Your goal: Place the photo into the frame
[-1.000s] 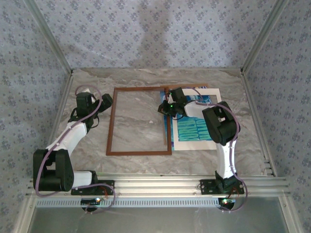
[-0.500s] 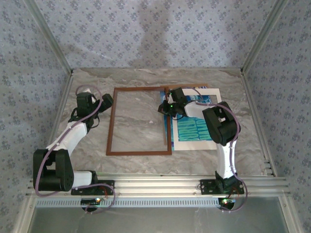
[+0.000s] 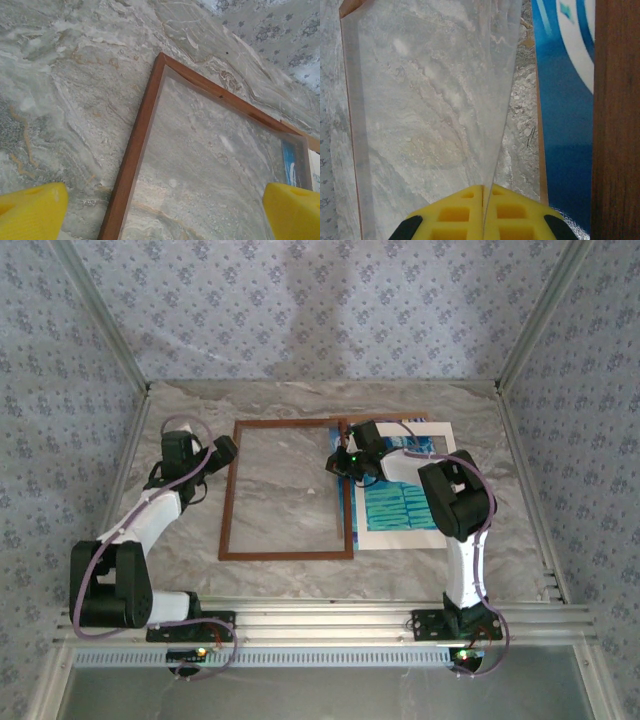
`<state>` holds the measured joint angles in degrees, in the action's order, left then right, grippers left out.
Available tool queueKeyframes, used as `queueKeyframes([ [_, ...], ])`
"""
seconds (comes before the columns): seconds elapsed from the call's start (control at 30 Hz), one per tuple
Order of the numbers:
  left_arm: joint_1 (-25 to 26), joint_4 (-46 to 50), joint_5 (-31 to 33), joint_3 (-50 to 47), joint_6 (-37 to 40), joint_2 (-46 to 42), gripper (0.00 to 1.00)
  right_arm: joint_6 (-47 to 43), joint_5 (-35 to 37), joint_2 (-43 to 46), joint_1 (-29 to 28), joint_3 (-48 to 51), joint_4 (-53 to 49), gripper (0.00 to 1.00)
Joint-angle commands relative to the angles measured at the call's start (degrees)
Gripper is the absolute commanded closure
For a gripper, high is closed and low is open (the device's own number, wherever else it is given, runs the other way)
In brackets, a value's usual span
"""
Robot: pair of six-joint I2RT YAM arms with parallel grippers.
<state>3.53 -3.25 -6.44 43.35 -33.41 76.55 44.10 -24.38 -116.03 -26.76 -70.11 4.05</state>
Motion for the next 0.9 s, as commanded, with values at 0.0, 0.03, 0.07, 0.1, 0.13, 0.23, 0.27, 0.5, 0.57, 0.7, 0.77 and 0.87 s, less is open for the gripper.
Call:
queueKeyframes([
  [0.0, 0.34, -0.38, -1.96, 1.93, 1.4, 1.06, 0.01, -0.14, 0.66, 1.41, 0.23, 0.5, -1.15, 1.0],
  [0.03, 0.46, -0.36, -2.0, 2.06, 1.43, 1.17, 0.01, -0.13, 0.65, 1.42, 0.18, 0.42, -1.24, 1.0],
  [0.07, 0.48, -0.36, -2.0, 2.18, 1.46, 1.31, 0.01, -0.12, 0.65, 1.48, 0.17, 0.49, -1.18, 1.0],
  [0.1, 0.43, -0.36, -2.1, 2.21, 1.42, 1.4, 0.01, -0.1, 0.74, 1.55, 0.2, 0.57, -1.22, 1.0],
  [0.13, 0.45, -0.27, -2.18, 2.26, 1.5, 1.41, 0.0, -0.15, 0.82, 1.66, 0.21, 0.67, -1.32, 1.0],
  [0.23, 0.6, 0.14, -2.69, 2.67, 1.76, 1.91, 0.01, -0.06, 0.98, 1.77, 0.25, 0.85, -1.29, 1.0],
  [0.27, 0.61, 0.3, -3.11, 2.9, 1.85, 2.17, 0.01, -0.06, 0.96, 1.77, 0.22, 0.85, -1.33, 1.0],
  [0.5, 1.04, 1.14, -3.89, 3.83, 2.46, 3.33, 0.01, -0.1, 0.91, 1.59, 0.15, 0.76, -1.39, 1.0],
  [0.57, 0.96, 1.14, -3.89, 3.9, 2.47, 3.41, 0.01, -0.06, 0.91, 1.68, 0.11, 0.76, -1.44, 1.0],
  [0.7, 0.96, 1.16, -3.77, 3.93, 2.57, 3.51, 0.01, -0.17, 1.04, 1.77, 0.05, 0.85, -1.68, 1.0],
  [0.77, 0.97, 1.14, -3.8, 3.99, 2.56, 3.6, 0.01, -0.2, 1.13, 1.85, 0.12, 0.85, -1.59, 1.0],
  [0.87, 1.0, 1.23, -3.71, 4.18, 2.65, 3.63, 0.01, -0.2, 1.09, 1.81, 0.16, 0.76, -1.68, 1.0],
])
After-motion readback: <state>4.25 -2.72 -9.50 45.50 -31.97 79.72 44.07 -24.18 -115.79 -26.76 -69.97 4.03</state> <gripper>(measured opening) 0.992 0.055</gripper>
